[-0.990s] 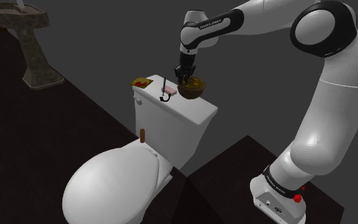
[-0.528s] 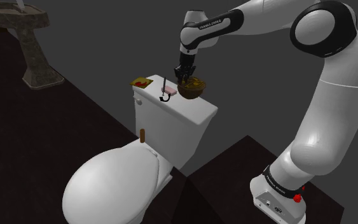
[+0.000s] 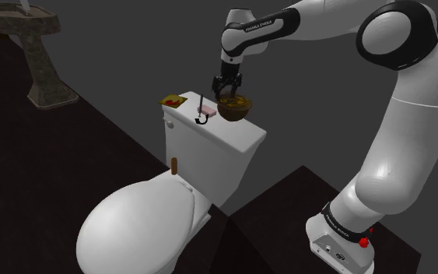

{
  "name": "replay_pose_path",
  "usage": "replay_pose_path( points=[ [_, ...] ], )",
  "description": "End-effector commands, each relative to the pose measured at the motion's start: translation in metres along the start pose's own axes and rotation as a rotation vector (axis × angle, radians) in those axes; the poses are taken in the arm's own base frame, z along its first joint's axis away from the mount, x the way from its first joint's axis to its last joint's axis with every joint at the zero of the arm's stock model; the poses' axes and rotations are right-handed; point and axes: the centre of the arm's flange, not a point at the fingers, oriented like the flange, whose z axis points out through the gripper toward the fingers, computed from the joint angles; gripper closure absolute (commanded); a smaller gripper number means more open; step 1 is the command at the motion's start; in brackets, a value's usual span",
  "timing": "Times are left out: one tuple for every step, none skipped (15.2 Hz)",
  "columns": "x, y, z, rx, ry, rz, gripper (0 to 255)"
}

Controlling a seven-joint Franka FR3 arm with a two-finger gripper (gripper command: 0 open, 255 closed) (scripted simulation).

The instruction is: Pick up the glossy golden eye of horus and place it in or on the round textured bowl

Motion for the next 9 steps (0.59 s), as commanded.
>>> replay_pose_path(
  points=[
    [-0.002,-0.001,-0.024,0.000,-0.001,0.000,0],
    [-0.002,-0.001,-0.034,0.000,-0.001,0.000,0],
    [-0.002,-0.001,-0.034,0.000,-0.001,0.000,0],
    [-0.002,-0.001,-0.034,0.000,-0.001,0.000,0],
    [-0.002,-0.001,-0.034,0.000,-0.001,0.000,0],
    [-0.002,-0.001,-0.034,0.000,-0.001,0.000,0],
    [-0.002,-0.001,-0.034,0.000,-0.001,0.000,0],
    [-0.002,-0.001,-0.034,0.000,-0.001,0.000,0],
    [-0.002,-0.001,-0.034,0.000,-0.001,0.000,0]
  ],
)
